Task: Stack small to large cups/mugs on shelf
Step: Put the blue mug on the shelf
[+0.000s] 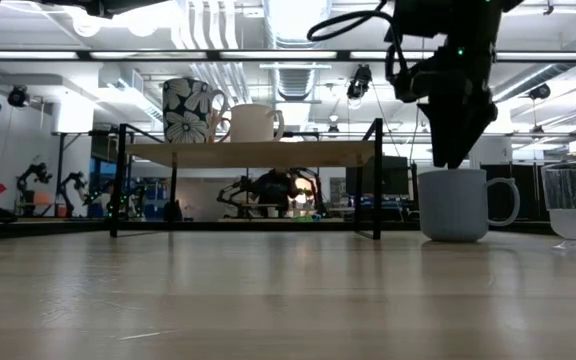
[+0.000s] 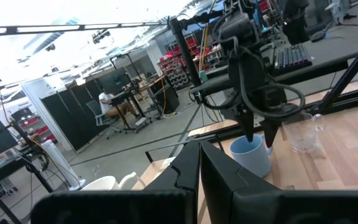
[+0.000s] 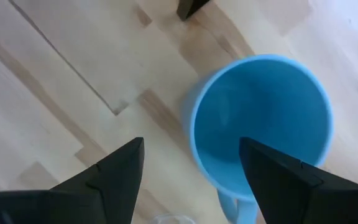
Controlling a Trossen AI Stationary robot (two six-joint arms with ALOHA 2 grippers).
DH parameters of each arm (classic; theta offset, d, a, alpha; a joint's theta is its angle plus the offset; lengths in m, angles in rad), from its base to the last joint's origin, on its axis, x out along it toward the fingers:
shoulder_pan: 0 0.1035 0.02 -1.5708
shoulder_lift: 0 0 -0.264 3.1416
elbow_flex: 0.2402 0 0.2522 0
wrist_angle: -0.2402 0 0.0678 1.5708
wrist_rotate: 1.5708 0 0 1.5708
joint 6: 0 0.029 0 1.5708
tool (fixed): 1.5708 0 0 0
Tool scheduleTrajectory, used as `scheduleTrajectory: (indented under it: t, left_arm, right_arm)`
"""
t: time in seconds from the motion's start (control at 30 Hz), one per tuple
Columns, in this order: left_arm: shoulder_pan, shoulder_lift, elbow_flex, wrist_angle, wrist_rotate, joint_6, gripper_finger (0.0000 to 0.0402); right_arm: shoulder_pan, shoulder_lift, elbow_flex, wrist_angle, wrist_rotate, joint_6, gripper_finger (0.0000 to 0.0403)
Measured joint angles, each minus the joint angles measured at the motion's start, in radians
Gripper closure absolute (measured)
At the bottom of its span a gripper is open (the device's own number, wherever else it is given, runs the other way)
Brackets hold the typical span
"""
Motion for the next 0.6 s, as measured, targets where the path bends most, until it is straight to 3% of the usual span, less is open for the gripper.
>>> scheduleTrajectory:
  t: [0.27, 0.6]
  left_arm:
    - [0.0, 0.0, 0.0, 0.0, 0.0, 0.0, 0.0402]
    - [0.0, 0.0, 0.0, 0.0, 0.0, 0.0, 0.0402]
  right_arm:
    - [-0.014, 0.0, -0.058, 0.079, 0.001, -0.022, 0.0148]
    - [-0.013, 0.0, -0.113, 0.157, 0.0, -0.025, 0.0186]
